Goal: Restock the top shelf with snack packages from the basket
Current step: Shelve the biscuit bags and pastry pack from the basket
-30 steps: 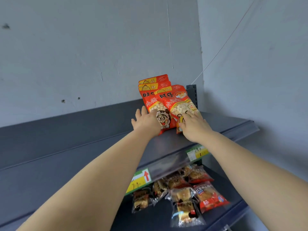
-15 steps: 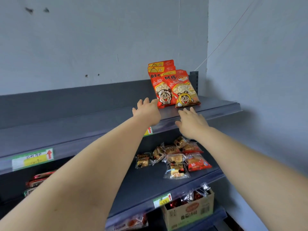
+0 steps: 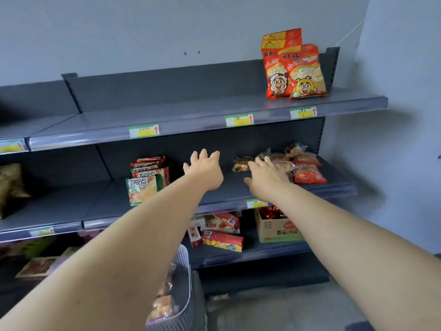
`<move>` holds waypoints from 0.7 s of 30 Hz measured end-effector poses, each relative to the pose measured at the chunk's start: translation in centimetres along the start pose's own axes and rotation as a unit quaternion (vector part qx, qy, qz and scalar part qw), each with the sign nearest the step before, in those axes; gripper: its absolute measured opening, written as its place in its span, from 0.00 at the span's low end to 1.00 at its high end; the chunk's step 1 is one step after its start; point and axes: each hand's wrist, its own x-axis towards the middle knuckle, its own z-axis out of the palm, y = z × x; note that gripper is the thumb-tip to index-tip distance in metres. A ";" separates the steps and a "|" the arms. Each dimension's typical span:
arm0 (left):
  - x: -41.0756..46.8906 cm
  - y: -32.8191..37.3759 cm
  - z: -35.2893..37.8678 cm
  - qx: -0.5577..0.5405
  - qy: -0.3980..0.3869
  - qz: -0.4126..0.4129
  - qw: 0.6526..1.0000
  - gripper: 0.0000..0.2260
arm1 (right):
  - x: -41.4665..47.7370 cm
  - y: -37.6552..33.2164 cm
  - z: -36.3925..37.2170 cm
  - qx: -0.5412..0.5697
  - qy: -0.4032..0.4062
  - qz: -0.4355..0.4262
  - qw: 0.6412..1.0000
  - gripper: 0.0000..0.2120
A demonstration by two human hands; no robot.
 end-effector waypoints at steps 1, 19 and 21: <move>-1.1 -1.1 0.5 0.001 -0.012 -0.013 1.000 0.29 | -0.7 -1.0 0.6 0.004 -0.004 -0.013 1.000 0.23; -13.4 -26.2 5.7 -0.013 -0.100 -0.279 0.955 0.23 | -3.9 -19.5 12.3 0.021 -0.159 -0.172 0.972 0.26; -14.0 -28.7 7.2 -0.057 -0.104 -0.301 0.946 0.22 | -3.4 -21.1 13.6 0.017 -0.173 -0.176 0.969 0.26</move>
